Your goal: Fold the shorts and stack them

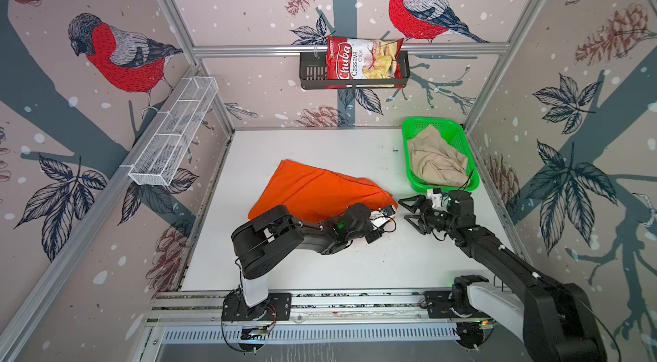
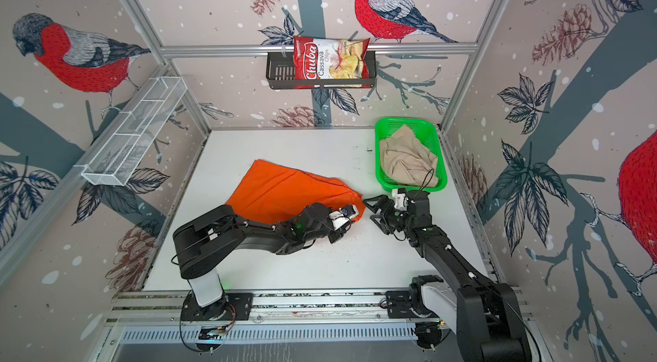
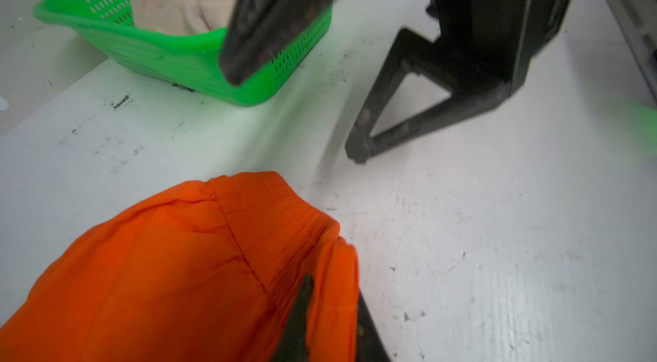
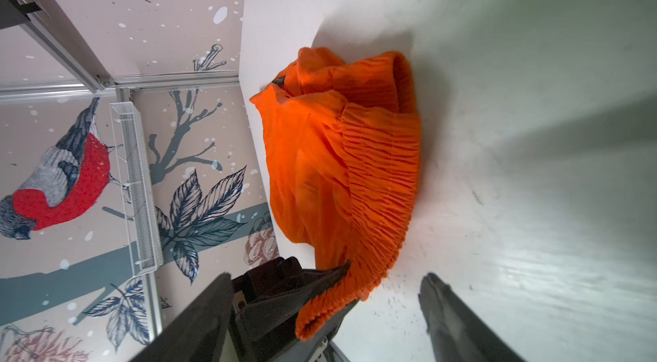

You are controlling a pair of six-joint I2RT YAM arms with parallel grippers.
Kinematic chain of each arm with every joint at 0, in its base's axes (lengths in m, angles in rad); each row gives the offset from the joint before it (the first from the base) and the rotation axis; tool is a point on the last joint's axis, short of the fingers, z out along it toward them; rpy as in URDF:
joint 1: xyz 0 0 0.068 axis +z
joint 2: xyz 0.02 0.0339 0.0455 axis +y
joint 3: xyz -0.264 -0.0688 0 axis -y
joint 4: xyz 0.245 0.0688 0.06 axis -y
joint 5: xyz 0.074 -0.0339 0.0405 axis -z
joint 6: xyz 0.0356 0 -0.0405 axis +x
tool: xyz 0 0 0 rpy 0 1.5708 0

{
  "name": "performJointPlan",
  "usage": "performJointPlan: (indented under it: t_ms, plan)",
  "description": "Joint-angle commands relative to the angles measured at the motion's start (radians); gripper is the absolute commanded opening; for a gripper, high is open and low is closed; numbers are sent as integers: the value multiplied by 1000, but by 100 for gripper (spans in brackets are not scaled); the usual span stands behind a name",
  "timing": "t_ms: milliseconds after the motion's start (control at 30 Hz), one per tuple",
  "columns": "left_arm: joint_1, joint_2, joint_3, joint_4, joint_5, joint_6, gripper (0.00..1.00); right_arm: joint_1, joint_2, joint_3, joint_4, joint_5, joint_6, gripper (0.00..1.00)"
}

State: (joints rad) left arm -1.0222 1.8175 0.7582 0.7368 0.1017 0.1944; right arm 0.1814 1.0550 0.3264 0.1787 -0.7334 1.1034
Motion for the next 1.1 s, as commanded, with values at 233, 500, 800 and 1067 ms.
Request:
performJointPlan:
  t_ms: [233, 500, 800, 1067]
  plan:
    - [2, -11, -47, 240, -26, -84, 8, 99, 71, -60, 317, 17, 276, 85]
    - [-6, -13, -53, 246, 17, -53, 9, 115, 193, -50, 463, 24, 336, 85]
    - [-21, -18, -39, 185, -5, -36, 39, 131, 335, 17, 449, 30, 248, 46]
    - [70, -243, -148, 74, -153, -298, 64, 160, 227, 316, -244, 217, -229, 11]
